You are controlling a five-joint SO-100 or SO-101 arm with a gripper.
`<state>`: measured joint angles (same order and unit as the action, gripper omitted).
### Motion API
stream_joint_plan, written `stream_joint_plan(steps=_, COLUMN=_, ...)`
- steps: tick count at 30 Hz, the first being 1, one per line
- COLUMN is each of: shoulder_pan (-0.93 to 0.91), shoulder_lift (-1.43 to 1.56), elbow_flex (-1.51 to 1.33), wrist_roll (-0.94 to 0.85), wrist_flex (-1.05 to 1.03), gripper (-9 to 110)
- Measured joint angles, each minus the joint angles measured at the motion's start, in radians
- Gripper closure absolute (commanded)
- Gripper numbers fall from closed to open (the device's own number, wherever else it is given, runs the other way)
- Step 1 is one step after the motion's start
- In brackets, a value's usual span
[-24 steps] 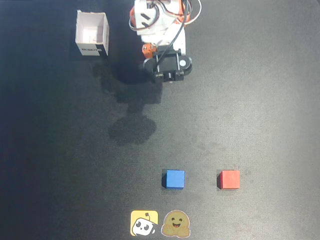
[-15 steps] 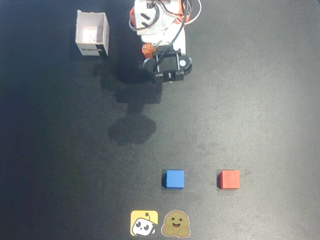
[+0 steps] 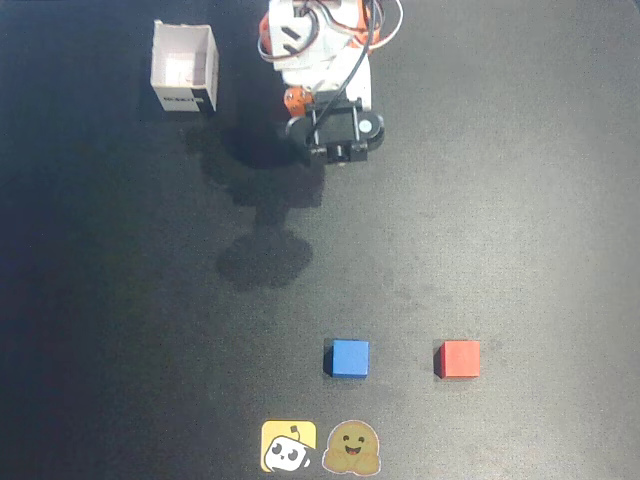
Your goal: Put the red cube on top of the blue cube.
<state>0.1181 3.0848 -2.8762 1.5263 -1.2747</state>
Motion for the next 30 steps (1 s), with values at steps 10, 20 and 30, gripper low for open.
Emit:
stream_joint_plan(steps=10, shoulder_pan=0.044, shoulder_lift=0.000, elbow_flex=0.005, wrist_roll=-0.017, wrist_flex=0.029, gripper=101)
stream_joint_plan(steps=20, shoulder_pan=0.091, shoulder_lift=0.005, elbow_flex=0.078, wrist_roll=-0.015, wrist_flex=0.017, gripper=101)
stream_joint_plan(steps=30, shoulder_pan=0.126, shoulder_lift=-0.310, elbow_flex=0.270, wrist_roll=-0.021, wrist_flex=0.107, gripper=101)
